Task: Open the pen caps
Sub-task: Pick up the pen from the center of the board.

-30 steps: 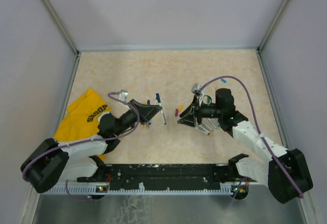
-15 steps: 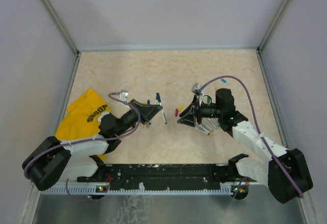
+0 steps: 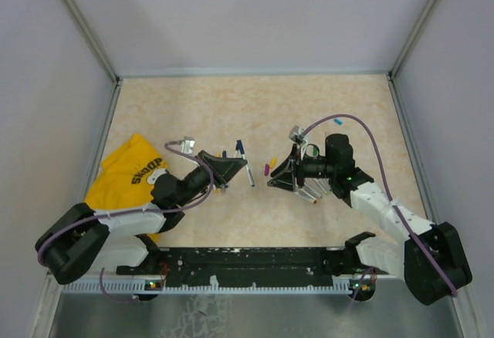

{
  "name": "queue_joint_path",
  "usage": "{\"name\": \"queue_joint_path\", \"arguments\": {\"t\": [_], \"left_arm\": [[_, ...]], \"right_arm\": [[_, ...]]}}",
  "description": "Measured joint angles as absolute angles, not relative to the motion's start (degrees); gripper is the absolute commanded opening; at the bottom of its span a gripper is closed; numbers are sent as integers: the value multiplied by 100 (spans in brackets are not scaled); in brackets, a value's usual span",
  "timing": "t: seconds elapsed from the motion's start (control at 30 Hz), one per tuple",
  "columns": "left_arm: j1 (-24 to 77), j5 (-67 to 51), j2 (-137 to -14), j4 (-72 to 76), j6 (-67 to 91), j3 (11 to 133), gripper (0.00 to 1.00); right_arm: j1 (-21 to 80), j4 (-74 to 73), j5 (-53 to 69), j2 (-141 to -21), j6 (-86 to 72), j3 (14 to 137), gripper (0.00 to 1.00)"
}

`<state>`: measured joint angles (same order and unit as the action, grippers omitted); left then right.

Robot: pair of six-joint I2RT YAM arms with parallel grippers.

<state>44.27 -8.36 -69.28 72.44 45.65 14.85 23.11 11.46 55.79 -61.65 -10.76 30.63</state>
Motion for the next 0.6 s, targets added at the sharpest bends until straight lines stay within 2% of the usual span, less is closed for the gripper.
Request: {"name": "queue_joint_path", "arguments": {"t": [0.6], "left_arm": [[4910, -410, -7601, 7603, 4560, 1579, 0]], "right_arm": [[2318, 1282, 5636, -6167, -1225, 3037, 50]]}}
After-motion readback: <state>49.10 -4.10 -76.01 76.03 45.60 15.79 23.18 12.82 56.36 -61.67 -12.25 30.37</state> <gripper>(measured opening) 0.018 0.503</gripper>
